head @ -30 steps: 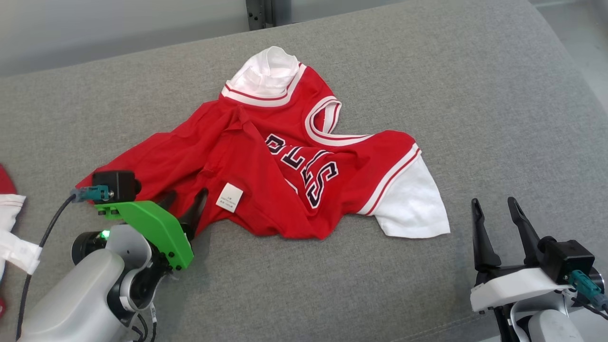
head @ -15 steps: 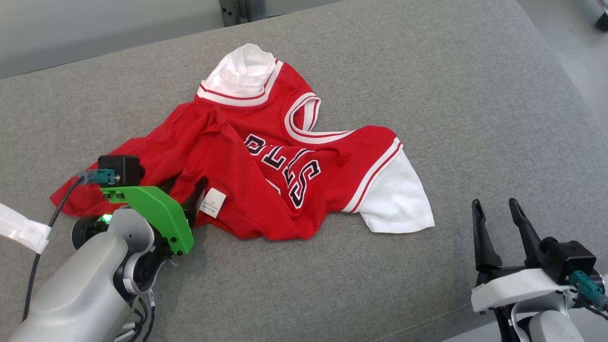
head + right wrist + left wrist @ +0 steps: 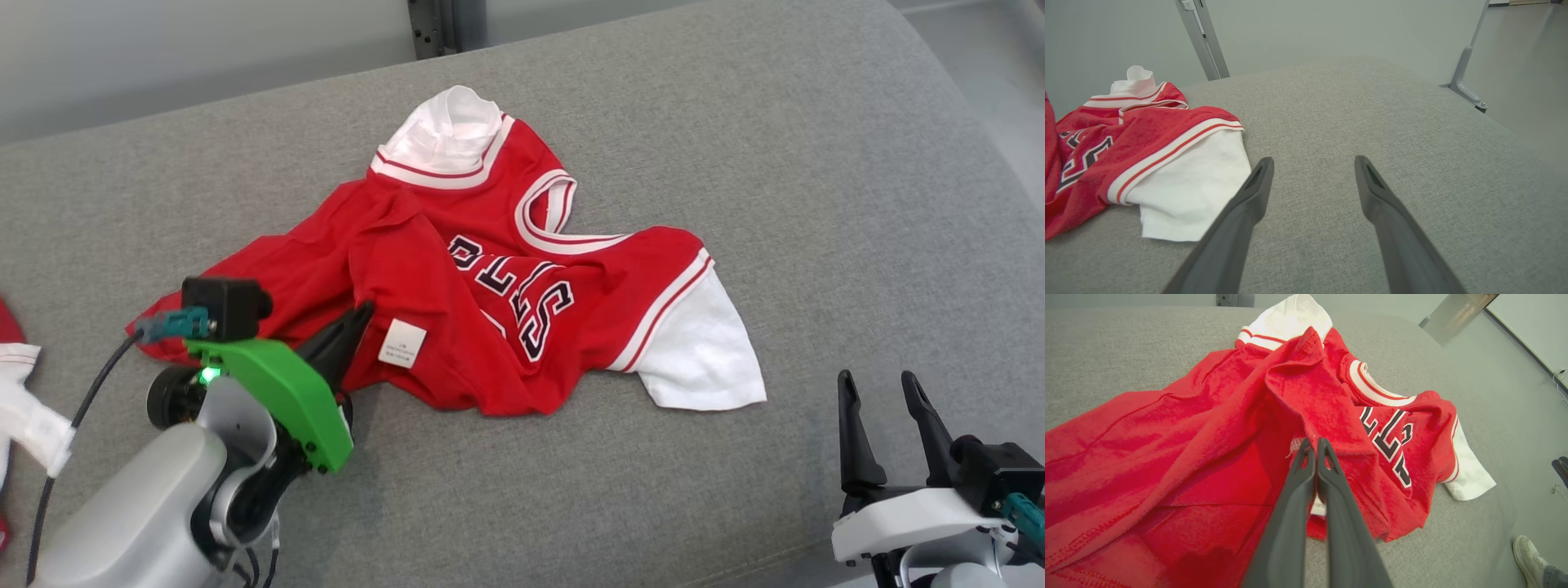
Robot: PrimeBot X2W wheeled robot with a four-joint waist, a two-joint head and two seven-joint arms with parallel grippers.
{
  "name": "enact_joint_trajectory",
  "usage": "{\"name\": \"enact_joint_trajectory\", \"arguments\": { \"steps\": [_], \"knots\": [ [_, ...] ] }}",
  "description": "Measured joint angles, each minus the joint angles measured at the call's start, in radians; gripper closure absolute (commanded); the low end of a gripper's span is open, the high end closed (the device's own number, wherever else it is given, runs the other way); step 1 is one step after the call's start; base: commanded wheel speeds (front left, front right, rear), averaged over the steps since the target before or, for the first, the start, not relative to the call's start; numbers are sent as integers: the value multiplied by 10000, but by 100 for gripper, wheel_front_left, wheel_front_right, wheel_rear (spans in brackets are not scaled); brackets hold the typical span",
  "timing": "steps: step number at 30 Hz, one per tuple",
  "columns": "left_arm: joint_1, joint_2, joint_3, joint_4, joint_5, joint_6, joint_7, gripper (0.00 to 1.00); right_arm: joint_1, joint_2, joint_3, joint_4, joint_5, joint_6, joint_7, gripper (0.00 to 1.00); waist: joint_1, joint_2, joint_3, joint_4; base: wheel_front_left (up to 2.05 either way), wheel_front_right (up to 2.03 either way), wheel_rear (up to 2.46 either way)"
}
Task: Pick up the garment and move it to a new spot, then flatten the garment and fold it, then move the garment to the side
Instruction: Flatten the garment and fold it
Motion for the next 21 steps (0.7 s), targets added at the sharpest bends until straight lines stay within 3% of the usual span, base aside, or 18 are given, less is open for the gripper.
{"name": "enact_joint_trajectory", "arguments": {
  "steps": [6,11,18,21],
  "knots": [
    [2517,1210,33,-3022,-408,1108,-424,100,260,-2,-136,8,-59,0,0,0,0,0,-299,594,0,0,0],
    [4480,1432,6,-3624,-840,1755,-1158,100,483,4,-207,61,-196,0,0,0,0,0,-587,1193,0,0,0],
    [5696,1039,186,-2905,-1421,1883,-2057,100,689,-2,-182,128,-391,0,0,0,0,0,-1115,2042,0,0,0],
    [5975,748,230,-2337,-1747,1547,-2328,100,747,-6,-180,155,-393,0,0,0,0,0,-1317,2361,0,0,0]
  ]
}}
